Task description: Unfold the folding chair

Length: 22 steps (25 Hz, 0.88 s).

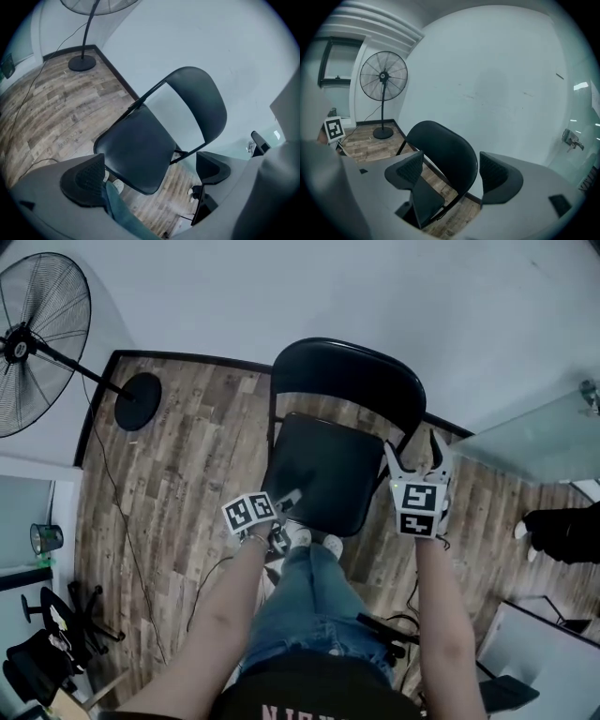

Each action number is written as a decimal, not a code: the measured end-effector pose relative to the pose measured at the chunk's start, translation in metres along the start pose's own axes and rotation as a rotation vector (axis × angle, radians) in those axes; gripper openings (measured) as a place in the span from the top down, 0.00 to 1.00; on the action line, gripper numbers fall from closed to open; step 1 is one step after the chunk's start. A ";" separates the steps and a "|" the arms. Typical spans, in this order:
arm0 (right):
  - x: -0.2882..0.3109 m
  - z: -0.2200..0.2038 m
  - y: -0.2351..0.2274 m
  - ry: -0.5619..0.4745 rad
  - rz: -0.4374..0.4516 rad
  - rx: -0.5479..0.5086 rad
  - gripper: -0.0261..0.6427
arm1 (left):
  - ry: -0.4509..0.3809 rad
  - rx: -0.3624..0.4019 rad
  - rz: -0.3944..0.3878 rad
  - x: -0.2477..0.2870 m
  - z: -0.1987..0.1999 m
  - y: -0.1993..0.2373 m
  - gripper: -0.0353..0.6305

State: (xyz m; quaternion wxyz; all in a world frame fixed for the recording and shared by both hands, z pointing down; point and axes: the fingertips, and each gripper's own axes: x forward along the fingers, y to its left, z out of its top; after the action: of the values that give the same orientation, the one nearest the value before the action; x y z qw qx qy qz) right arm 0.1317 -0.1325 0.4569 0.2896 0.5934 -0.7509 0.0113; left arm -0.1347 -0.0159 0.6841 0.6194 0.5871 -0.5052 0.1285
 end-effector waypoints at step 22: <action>-0.084 0.059 -0.015 -0.064 0.086 0.091 0.43 | -0.247 0.385 -0.160 -0.096 0.087 -0.139 0.09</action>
State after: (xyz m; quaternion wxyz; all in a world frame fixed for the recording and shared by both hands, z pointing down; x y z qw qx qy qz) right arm 0.1308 -0.0843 0.3651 0.2374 0.5731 -0.7834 0.0391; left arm -0.1154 -0.0877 0.5092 0.4378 0.7438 -0.4951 0.1003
